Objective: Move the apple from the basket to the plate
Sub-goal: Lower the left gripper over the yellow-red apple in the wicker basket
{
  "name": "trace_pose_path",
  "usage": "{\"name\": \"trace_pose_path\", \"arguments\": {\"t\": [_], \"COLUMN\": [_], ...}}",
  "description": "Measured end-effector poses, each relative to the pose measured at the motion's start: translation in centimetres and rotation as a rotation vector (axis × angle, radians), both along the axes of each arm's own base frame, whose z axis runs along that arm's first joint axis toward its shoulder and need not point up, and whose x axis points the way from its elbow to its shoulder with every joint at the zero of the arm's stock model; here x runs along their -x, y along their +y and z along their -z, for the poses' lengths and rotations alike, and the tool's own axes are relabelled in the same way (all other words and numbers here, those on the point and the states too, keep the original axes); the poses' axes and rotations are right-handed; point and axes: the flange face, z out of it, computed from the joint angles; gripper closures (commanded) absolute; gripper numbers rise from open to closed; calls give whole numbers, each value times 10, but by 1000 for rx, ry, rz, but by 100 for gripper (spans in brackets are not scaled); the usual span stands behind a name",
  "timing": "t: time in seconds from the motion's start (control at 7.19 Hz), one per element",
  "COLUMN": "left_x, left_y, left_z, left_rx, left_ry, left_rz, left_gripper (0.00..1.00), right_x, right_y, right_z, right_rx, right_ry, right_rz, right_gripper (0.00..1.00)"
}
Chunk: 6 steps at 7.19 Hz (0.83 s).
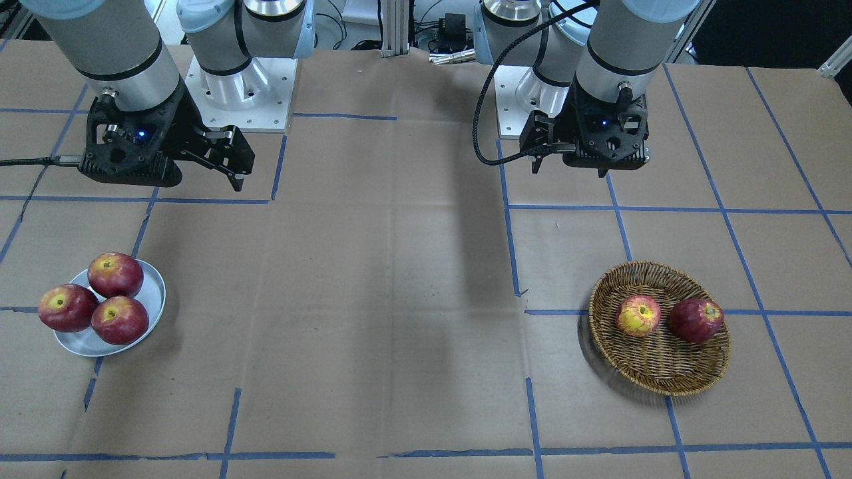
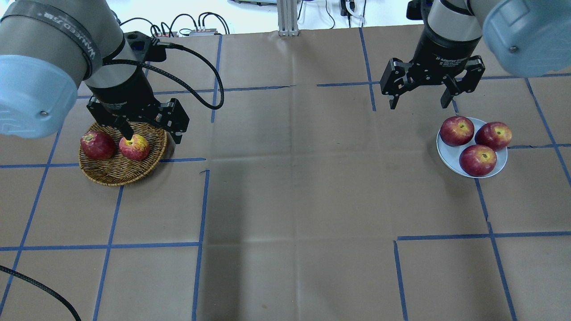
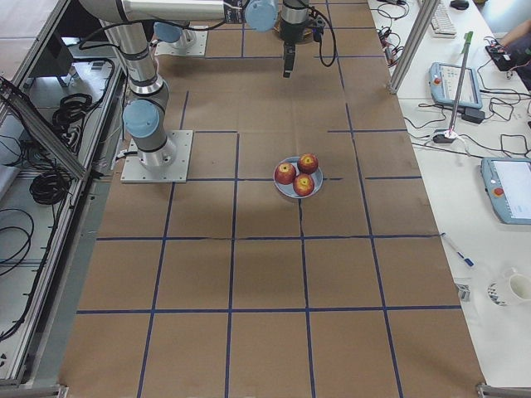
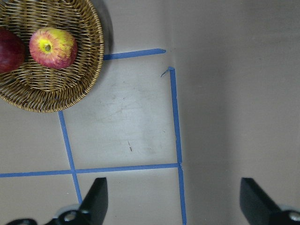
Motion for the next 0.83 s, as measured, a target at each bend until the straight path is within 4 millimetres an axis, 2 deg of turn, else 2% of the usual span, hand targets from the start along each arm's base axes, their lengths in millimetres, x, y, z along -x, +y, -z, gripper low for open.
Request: {"name": "trace_pose_path", "arguments": {"t": [0.56,0.83], "left_x": [-3,-7], "left_y": [1,-3], "left_z": [-12,-4], "left_rx": [24,11], "left_ry": [-9,-6], "left_rz": [19,123], "left_gripper": [1,1], "right_x": [0,1], "right_y": [0,0], "right_z": [1,1], "right_rx": [0,0], "right_ry": [0,0], "right_rz": [-5,-5], "right_gripper": [0,0]}}
